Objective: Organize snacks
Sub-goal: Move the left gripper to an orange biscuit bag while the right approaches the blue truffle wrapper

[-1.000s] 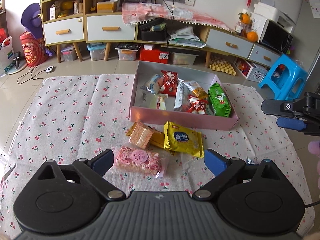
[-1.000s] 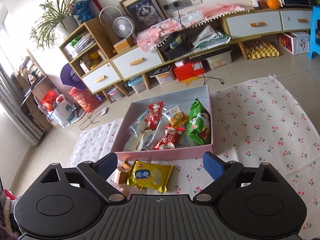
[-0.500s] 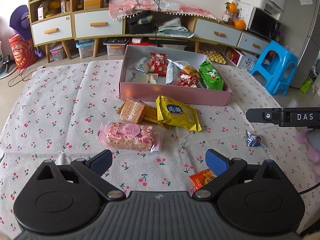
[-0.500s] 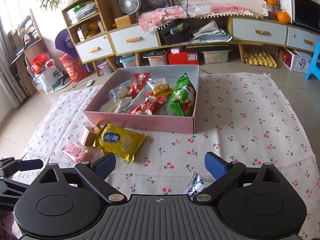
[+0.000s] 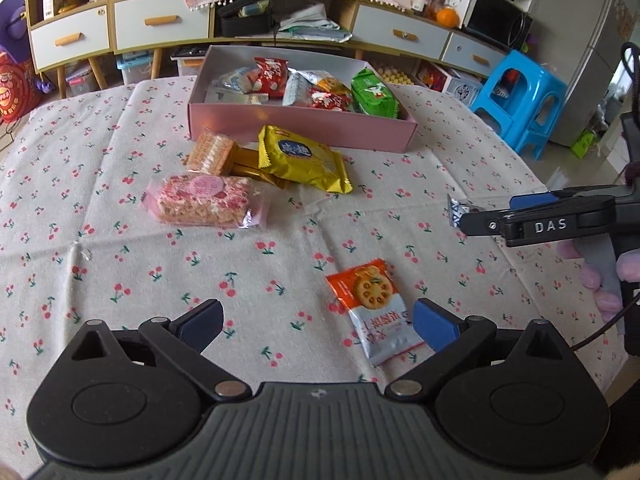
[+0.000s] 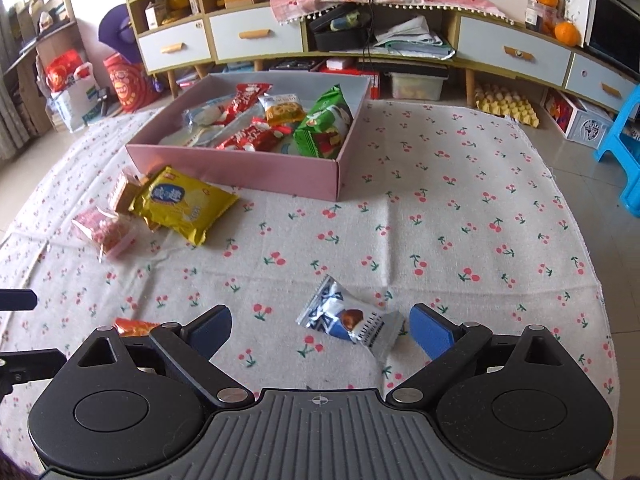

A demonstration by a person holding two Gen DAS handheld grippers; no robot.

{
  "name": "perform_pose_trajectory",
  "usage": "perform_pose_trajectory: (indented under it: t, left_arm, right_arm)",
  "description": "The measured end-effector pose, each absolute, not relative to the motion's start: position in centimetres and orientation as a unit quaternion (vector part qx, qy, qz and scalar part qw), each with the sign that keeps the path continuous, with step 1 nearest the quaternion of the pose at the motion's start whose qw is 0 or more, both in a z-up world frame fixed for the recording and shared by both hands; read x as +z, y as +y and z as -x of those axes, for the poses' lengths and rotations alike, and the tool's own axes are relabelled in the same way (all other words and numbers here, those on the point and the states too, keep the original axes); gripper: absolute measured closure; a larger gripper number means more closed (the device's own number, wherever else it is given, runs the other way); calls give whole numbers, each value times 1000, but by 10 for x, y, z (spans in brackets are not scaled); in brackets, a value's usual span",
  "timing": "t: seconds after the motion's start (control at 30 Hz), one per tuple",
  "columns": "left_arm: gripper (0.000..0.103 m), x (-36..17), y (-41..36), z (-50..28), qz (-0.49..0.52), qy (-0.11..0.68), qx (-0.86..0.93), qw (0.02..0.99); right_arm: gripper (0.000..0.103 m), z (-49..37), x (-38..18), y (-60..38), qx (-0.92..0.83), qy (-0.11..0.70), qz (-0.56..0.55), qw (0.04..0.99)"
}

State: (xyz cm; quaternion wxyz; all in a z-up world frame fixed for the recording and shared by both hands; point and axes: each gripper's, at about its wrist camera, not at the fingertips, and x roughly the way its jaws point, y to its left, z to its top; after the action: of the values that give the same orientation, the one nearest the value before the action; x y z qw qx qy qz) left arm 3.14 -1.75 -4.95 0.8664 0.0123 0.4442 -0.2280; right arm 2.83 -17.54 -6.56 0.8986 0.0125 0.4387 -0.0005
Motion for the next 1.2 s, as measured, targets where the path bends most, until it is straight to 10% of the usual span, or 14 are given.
perform_pose_trajectory:
  t: [0.87,1.2]
  left_arm:
    - [1,-89,-88,2,-91,403,-154,898]
    - [33,-84,-82,-5,-74,390,-132,908]
  right_arm:
    - [0,-50,-102,-198,-2,455,3,891]
    - [1,-52,-101,-196,-8,464,5,886]
